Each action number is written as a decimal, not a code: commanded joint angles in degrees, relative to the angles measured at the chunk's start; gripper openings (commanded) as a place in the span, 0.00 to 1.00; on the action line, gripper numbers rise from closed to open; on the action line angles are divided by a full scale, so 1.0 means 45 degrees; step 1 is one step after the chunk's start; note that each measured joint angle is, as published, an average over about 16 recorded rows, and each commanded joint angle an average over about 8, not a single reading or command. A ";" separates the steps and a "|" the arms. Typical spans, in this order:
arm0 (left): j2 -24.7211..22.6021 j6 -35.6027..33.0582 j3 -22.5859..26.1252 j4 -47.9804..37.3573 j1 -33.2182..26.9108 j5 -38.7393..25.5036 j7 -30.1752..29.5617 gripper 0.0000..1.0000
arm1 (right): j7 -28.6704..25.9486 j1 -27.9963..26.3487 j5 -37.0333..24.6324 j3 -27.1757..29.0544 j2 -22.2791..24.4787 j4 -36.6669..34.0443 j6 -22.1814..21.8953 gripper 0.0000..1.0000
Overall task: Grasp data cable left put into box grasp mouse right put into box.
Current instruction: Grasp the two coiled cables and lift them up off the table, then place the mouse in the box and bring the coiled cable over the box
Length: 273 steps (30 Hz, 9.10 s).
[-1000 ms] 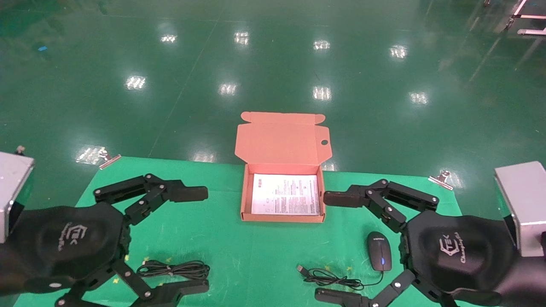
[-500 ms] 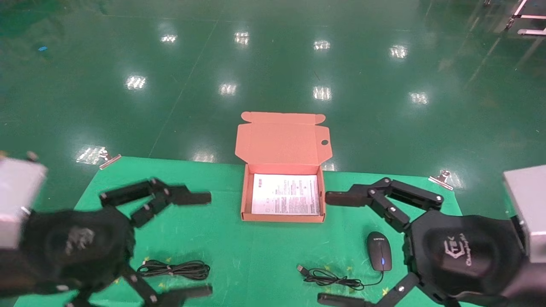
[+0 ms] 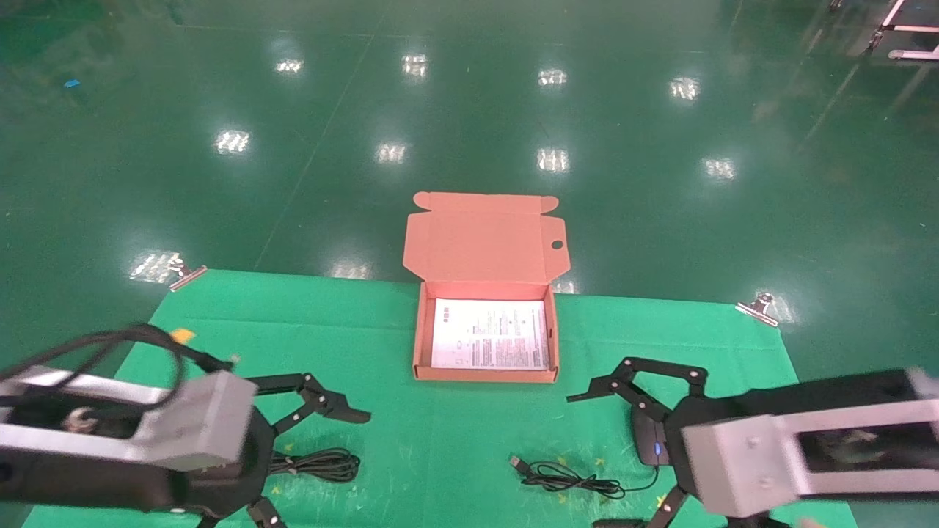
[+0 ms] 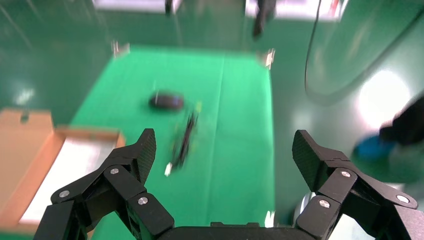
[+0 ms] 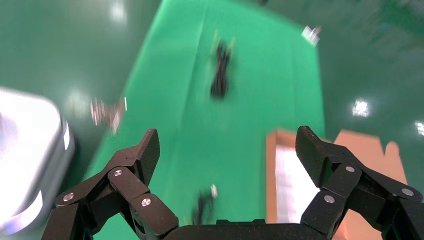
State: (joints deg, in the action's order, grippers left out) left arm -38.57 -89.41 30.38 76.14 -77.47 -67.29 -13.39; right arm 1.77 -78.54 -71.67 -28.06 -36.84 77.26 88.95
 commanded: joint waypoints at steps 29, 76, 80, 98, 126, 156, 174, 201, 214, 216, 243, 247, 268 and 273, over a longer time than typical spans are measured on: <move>-0.2918 0.2698 0.4885 -0.1028 -0.0812 -1.0137 -0.1208 1.00 | 0.0081 0.0547 -0.8564 -0.4364 -0.2794 -0.0604 -0.3795 1.00; -0.5293 0.5200 0.4684 -0.8356 -0.0999 -0.9998 0.0473 0.00 | 0.1784 0.1063 -0.9047 -0.4522 -0.4824 -0.5296 -0.6532 0.00; -0.5276 0.5159 0.4682 -0.8304 -0.0999 -0.9987 0.0456 0.00 | 0.1762 0.1060 -0.9048 -0.4520 -0.4810 -0.5257 -0.6507 0.00; -0.5250 0.5101 0.4666 -0.8214 -0.0999 -0.9963 0.0433 0.00 | 0.1734 0.1044 -0.9059 -0.4520 -0.4788 -0.5192 -0.6459 0.00; -0.3230 0.3639 0.4030 -0.6334 -0.1556 -0.8847 0.0822 0.00 | 0.1013 0.0761 -0.8862 -0.4078 -0.3850 -0.4414 -0.6325 0.00; -0.2436 0.5509 0.2340 0.0221 -0.4754 -1.0693 -0.1134 0.00 | -0.1663 -0.3367 -0.9246 -0.1623 -0.4203 -0.2038 -0.9063 0.00; -0.3868 0.6572 0.2689 0.0078 -0.5089 -1.2924 -0.1960 0.00 | 0.1405 -0.5190 -0.7733 -0.1638 -0.6627 -0.4756 -0.9811 0.00; -0.2415 0.4872 0.3259 0.0308 -0.4120 -1.2861 -0.1861 0.00 | 0.2012 -0.3698 -0.8220 -0.2672 -0.8459 -0.7712 -1.0135 0.00; -0.2049 0.4060 0.3376 0.0345 -0.4264 -1.2921 -0.1985 0.00 | 0.2742 -0.3174 -0.7159 -0.3314 -0.9085 -0.8566 -1.0291 0.00; -0.2052 0.4052 0.3379 0.0345 -0.4269 -1.2925 -0.1991 0.00 | 0.2734 -0.3077 -0.6938 -0.3554 -0.9119 -0.8512 -1.0414 0.00; -0.2046 0.4032 0.3379 0.0349 -0.4268 -1.2926 -0.1996 0.00 | -0.0865 -0.2679 -0.5348 -0.6887 -0.9190 -1.0476 -1.1980 1.00; -0.2045 0.4031 0.3379 0.0347 -0.4268 -1.2925 -0.1995 0.00 | -0.0891 -0.2708 -0.5357 -0.6967 -0.9187 -1.0512 -1.2024 1.00; -0.4445 0.6494 0.3511 -0.1818 -0.2945 -1.1289 -0.0226 0.00 | -0.1680 -0.3415 -0.5833 -0.6954 -0.6673 -0.8432 -1.2001 1.00; -0.5802 0.7782 0.3631 -0.3288 -0.2534 -1.0813 0.1007 0.00 | -0.2625 -0.3610 -0.6465 -0.6962 -0.5329 -0.6962 -1.2021 1.00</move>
State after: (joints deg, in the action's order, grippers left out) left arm -64.74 -54.87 46.79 60.92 -89.31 -116.07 -8.60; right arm -10.42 -94.72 -101.12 -59.43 -60.91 46.12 35.07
